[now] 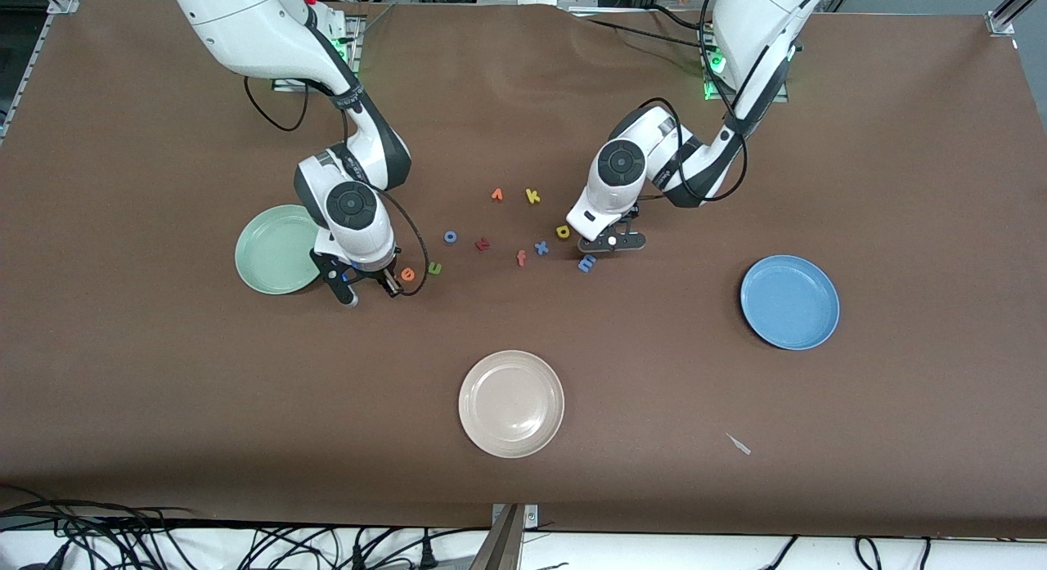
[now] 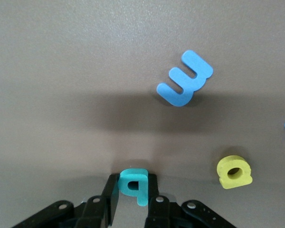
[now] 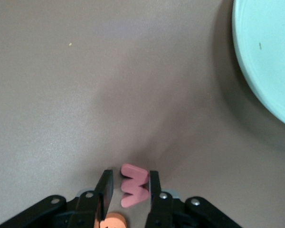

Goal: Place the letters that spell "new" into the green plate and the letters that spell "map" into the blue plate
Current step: 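Grasp the teal p while the right gripper grasps the pink w, then drop the teal p on the blue plate while the right gripper drops the w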

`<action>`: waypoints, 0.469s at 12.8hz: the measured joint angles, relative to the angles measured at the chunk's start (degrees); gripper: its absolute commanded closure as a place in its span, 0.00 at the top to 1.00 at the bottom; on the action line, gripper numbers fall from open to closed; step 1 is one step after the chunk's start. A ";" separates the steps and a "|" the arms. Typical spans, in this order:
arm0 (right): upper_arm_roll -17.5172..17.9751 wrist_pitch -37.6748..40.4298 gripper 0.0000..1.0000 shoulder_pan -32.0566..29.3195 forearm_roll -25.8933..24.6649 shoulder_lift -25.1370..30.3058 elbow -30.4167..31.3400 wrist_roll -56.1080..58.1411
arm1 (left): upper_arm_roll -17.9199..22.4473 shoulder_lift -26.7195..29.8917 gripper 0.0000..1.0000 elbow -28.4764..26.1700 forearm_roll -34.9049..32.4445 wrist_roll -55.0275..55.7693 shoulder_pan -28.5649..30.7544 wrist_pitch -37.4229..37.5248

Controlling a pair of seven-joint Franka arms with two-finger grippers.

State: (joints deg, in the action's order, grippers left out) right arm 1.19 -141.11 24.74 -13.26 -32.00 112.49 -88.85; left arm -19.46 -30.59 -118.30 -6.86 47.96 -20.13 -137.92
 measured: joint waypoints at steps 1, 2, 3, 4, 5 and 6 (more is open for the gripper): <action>0.00 0.08 0.39 0.17 0.00 -0.13 0.03 0.00 | 0.20 -0.01 0.00 0.38 0.00 -0.16 0.12 1.10; 0.00 0.10 0.39 0.24 0.00 -0.21 0.05 -0.02 | 0.49 0.01 0.00 1.84 -0.06 -1.01 0.52 4.68; -0.01 0.10 0.39 0.24 0.00 -0.21 0.05 -0.02 | 0.77 0.04 0.00 4.78 -0.09 -3.38 1.36 10.82; 0.00 0.12 0.39 0.24 0.00 -0.21 0.06 -0.02 | 0.87 0.15 0.00 8.53 -0.10 -6.84 2.88 17.45; 0.00 0.12 0.35 0.25 0.00 -0.21 0.05 -0.02 | 0.95 0.36 0.00 12.07 -0.12 -10.93 4.95 22.83; -0.01 0.12 0.28 0.25 0.00 -0.21 0.06 -0.02 | 1.05 0.66 0.00 14.73 -0.14 -15.33 7.56 26.40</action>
State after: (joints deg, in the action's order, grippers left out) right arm 1.18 -140.99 24.99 -13.26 -32.21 112.54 -88.87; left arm -18.41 -29.92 -103.56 -7.00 32.63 -12.57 -111.52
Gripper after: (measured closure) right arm 0.612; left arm 0.714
